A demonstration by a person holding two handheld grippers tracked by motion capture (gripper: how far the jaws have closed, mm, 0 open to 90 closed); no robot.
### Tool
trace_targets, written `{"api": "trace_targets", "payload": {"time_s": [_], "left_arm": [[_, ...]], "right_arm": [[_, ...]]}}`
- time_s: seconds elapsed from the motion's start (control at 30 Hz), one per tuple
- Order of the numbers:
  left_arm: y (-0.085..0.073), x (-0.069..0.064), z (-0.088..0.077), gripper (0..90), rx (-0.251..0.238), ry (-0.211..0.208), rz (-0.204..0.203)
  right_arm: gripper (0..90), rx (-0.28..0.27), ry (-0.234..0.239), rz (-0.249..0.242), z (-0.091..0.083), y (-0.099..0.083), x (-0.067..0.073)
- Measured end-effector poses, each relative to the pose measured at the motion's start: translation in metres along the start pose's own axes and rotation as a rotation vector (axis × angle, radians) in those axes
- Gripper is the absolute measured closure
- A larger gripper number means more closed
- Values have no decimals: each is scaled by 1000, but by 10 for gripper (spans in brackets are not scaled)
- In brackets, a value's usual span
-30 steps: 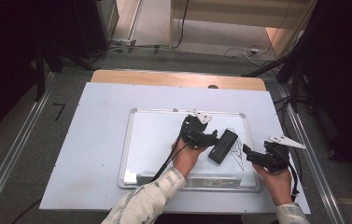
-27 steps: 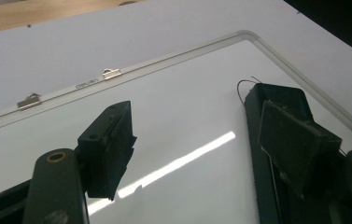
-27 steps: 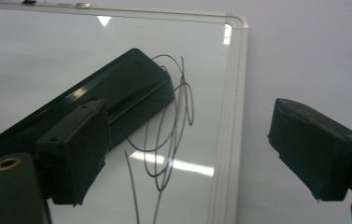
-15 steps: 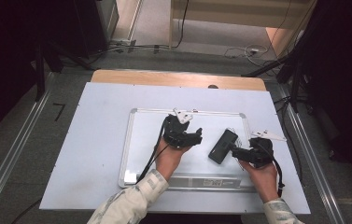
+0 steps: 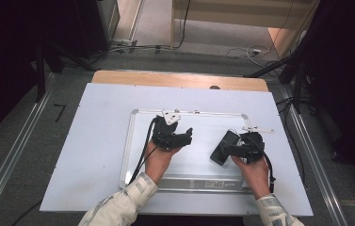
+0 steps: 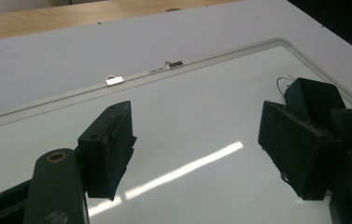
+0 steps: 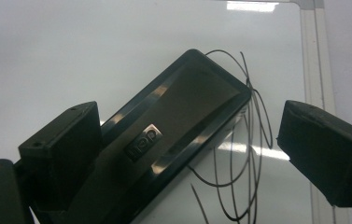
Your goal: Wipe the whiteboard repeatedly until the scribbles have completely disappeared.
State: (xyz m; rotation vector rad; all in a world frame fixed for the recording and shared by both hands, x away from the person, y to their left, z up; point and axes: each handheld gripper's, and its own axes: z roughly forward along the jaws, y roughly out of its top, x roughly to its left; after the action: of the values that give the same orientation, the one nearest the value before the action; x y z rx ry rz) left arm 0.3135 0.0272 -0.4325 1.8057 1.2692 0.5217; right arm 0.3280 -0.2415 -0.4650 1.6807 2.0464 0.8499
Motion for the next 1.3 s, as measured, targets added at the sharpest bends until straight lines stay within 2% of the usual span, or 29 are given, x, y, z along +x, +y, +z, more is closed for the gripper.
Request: {"api": "trace_targets", "payload": {"time_s": [0.07,0.13,0.2,0.33,0.5,0.6,0.73,0.9,1.13,1.3], "left_arm": [[0,1,-1,269,-6,0,-2],[-1,3,-2,269,-5,2,-3],[-2,4,-1,269,-4,4,-4],[-3,6,-1,269,-1,7,-10],[-3,6,-1,270,-3,9,-11],[-3,7,-2,270,-1,10,-11],[-4,8,-1,271,0,8,-11],[-4,8,-2,272,-3,4,-12],[-4,9,-4,278,-10,2,-19],[-4,12,-6,278,-16,5,-26]], "right_arm": [[42,13,-10,-3,4,2,3],[38,23,-40,-8,6,3,4],[38,31,-40,13,8,5,2],[37,48,-28,23,11,8,2],[39,64,-24,2,17,12,9],[40,80,-57,-15,23,13,13],[51,88,-57,-5,24,13,13],[178,87,-43,2,22,13,12],[351,82,-16,-22,21,13,10],[381,75,-18,-49,19,13,7]]}}
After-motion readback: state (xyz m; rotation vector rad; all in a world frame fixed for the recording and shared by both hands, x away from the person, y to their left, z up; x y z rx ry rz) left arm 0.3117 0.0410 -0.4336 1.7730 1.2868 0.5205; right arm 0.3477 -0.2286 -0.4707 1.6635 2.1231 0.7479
